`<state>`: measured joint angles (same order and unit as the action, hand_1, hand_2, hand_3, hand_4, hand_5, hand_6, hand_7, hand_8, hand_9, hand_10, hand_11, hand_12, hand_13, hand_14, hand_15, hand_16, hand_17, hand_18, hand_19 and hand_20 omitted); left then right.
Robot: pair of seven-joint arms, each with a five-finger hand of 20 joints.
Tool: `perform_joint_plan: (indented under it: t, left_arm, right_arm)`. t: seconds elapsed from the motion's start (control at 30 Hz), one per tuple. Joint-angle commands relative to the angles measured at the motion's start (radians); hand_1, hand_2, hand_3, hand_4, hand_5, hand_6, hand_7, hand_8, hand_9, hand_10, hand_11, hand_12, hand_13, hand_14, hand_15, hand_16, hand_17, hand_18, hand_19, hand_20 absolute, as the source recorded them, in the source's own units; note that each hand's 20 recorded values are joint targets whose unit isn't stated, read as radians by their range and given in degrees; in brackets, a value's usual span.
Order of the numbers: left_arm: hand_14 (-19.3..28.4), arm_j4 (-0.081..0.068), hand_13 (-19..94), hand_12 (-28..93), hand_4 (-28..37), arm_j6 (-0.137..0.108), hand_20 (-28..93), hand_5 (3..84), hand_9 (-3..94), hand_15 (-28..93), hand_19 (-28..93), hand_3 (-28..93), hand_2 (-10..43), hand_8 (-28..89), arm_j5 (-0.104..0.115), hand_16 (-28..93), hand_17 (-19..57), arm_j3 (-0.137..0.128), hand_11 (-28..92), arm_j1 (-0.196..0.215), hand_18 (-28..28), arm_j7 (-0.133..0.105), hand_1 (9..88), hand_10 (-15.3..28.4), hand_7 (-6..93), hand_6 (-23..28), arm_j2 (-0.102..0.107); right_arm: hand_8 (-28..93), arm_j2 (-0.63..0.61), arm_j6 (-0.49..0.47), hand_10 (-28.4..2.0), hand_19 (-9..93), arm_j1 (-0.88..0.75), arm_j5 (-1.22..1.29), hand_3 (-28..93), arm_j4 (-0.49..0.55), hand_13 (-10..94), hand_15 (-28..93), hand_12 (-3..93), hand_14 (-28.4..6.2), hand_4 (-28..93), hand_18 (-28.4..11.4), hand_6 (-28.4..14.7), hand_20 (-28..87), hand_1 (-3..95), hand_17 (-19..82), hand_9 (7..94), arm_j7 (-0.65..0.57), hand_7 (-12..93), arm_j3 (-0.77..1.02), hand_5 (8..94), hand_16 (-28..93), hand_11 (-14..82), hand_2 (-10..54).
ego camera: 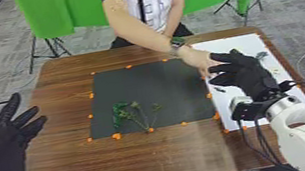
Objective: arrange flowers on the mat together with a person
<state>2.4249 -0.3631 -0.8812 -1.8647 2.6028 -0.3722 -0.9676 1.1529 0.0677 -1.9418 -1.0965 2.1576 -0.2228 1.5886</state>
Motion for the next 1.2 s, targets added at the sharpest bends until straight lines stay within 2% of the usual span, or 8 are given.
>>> perform_joint_plan:
  t: [0.03, 0.13, 0.23, 0.33, 0.4, 0.73, 0.83, 1.2]
  left_arm:
    - [24.5, -0.001, 19, 13, -28.3, 0.071, 27, 26.9, 28.3, 45, 50, 77, -1.2, -10, -0.031, -5, -9.3, -0.043, 19, 0.059, 26.7, -0.005, 13.5, 16.3, 12.7, 0.5, -0.058]
    - [25.6, 0.0, 21, 15, -28.3, 0.041, 26, 26.5, 28.5, 52, 45, 76, -2.7, -10, -0.028, -3, -11.0, -0.035, 20, 0.07, 25.3, -0.02, 14.2, 16.7, 12.8, 0.3, -0.054]
    - [26.6, 0.0, 22, 15, -28.3, 0.03, 23, 26.5, 29.0, 56, 39, 76, -3.3, -10, -0.024, -4, -13.1, -0.03, 20, 0.083, 23.2, -0.033, 14.4, 16.8, 12.9, 0.4, -0.052]
    - [26.5, -0.002, 21, 15, -28.3, 0.011, 21, 26.8, 29.2, 57, 38, 76, -3.3, -10, -0.017, -5, -14.0, -0.007, 21, 0.102, 22.7, -0.061, 14.5, 17.0, 13.1, 0.6, -0.044]
    - [25.9, -0.003, 21, 15, -28.3, 0.002, 21, 26.8, 29.2, 55, 38, 76, -3.1, -10, -0.013, -6, -14.2, 0.004, 21, 0.102, 22.5, -0.064, 14.7, 17.0, 13.1, 0.7, -0.046]
    - [25.4, -0.01, 21, 14, -28.3, -0.008, 20, 26.9, 29.3, 53, 39, 77, -4.0, -10, -0.005, -7, -13.9, 0.007, 21, 0.087, 22.3, -0.092, 14.8, 17.0, 13.3, 0.9, -0.017]
    - [25.4, -0.011, 21, 14, -28.3, 0.006, 19, 26.9, 29.4, 53, 39, 76, -4.1, -10, -0.013, -6, -13.7, 0.007, 21, 0.069, 22.2, -0.074, 15.0, 17.0, 13.5, 0.9, -0.019]
    - [25.6, -0.018, 21, 14, -28.3, 0.001, 19, 27.2, 30.0, 53, 40, 76, -3.8, -10, -0.01, -6, -13.2, 0.019, 22, 0.044, 21.9, -0.077, 15.3, 17.2, 14.1, 1.2, -0.007]
  right_arm:
    - [-10, 0.018, 0.023, -19.9, 61, -0.023, -0.012, 70, 0.018, 43, 52, 14.9, -21.7, -26, -24.5, -4.0, 17, 18.2, 12, 49.5, 0.003, 12, 0.004, 48.6, 9, 16.1, 7.6]
    - [-10, 0.021, 0.032, -19.9, 61, -0.028, -0.018, 70, 0.018, 43, 53, 14.9, -21.7, -26, -24.6, -4.0, 17, 18.1, 12, 49.7, 0.007, 12, 0.001, 49.0, 9, 16.2, 7.6]
    - [-10, 0.024, 0.032, -20.0, 61, -0.034, -0.015, 70, 0.02, 43, 53, 14.9, -21.7, -26, -24.5, -4.0, 17, 18.0, 12, 49.9, 0.007, 12, 0.002, 49.2, 9, 16.2, 7.7]
    - [-10, 0.031, 0.027, -20.0, 61, -0.046, -0.017, 70, 0.025, 43, 53, 14.9, -21.7, -26, -24.5, -4.0, 17, 17.9, 12, 50.0, 0.012, 12, 0.004, 49.3, 9, 16.2, 7.8]
    - [-10, 0.036, 0.029, -20.1, 61, -0.053, -0.018, 70, 0.027, 43, 53, 14.9, -21.6, -26, -24.5, -4.0, 17, 17.9, 12, 50.1, 0.011, 12, 0.005, 49.4, 9, 16.3, 7.8]
    - [-10, 0.039, 0.021, -20.1, 62, -0.056, -0.025, 70, 0.026, 43, 54, 14.9, -21.7, -26, -24.4, -4.1, 17, 18.0, 12, 50.8, 0.003, 12, 0.001, 49.9, 9, 16.6, 7.9]
    - [-10, 0.039, 0.025, -20.2, 62, -0.059, -0.027, 70, 0.028, 44, 54, 14.9, -21.7, -26, -24.4, -4.1, 17, 17.9, 13, 51.0, 0.002, 12, -0.002, 50.0, 9, 16.7, 8.0]
    - [-11, 0.03, 0.032, -20.3, 62, -0.037, -0.031, 70, 0.02, 44, 54, 14.8, -21.6, -26, -24.5, -4.1, 17, 18.0, 13, 51.4, -0.008, 12, -0.016, 50.3, 9, 17.1, 8.1]
